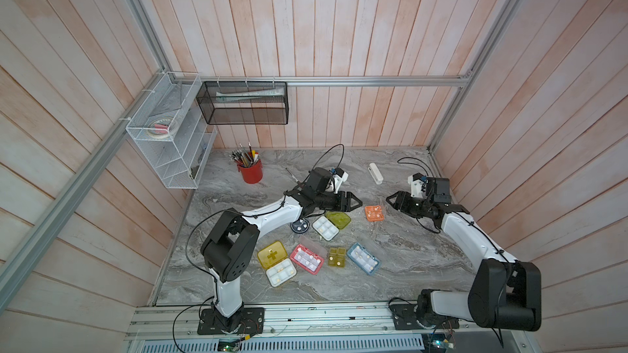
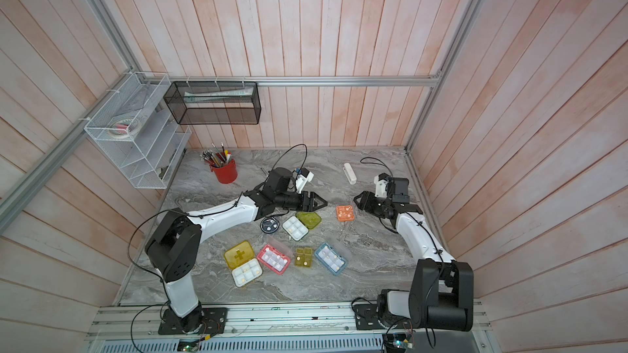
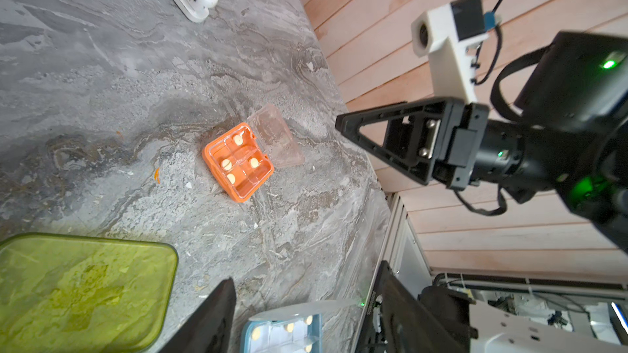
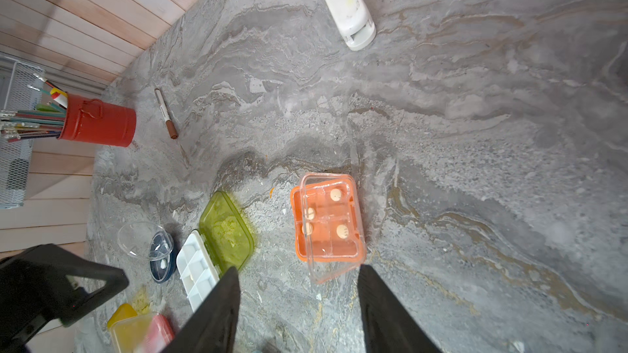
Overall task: Close pillboxes
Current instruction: Close the lid on the pillbox.
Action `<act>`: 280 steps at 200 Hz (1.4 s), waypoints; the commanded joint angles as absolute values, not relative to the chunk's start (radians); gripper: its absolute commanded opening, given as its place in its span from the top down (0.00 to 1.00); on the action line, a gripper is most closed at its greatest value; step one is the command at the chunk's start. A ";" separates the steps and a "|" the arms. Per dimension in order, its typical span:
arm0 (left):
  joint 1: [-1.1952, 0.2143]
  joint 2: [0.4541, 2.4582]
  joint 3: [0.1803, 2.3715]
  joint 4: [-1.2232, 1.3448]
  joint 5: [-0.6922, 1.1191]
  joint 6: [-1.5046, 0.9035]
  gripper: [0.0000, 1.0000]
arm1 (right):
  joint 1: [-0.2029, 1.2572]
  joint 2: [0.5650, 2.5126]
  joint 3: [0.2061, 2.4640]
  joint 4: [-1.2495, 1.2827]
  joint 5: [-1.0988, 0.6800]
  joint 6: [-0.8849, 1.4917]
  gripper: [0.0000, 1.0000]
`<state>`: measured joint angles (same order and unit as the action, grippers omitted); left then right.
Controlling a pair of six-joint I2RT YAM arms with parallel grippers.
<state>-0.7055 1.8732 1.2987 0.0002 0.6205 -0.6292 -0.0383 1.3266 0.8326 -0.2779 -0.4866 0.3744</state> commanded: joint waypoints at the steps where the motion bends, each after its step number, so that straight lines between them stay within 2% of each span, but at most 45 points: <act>1: -0.709 1.909 1.317 0.078 0.665 -0.677 0.33 | -0.043 1.354 0.818 -0.248 -0.543 0.383 0.43; 58: -0.710 1.992 1.337 0.196 0.692 -0.744 0.42 | -0.041 1.382 0.804 -0.215 -0.569 0.396 0.43; 107: -0.715 2.062 1.345 0.305 0.717 -0.813 0.43 | -0.035 1.405 0.798 -0.211 -0.574 0.397 0.43; 223: -0.716 2.123 1.370 0.295 0.706 -0.797 0.44 | -0.036 1.430 0.814 -0.186 -0.618 0.420 0.43; 280: -0.716 2.149 1.377 0.319 0.714 -0.815 0.48 | -0.025 1.435 0.816 -0.169 -0.651 0.434 0.43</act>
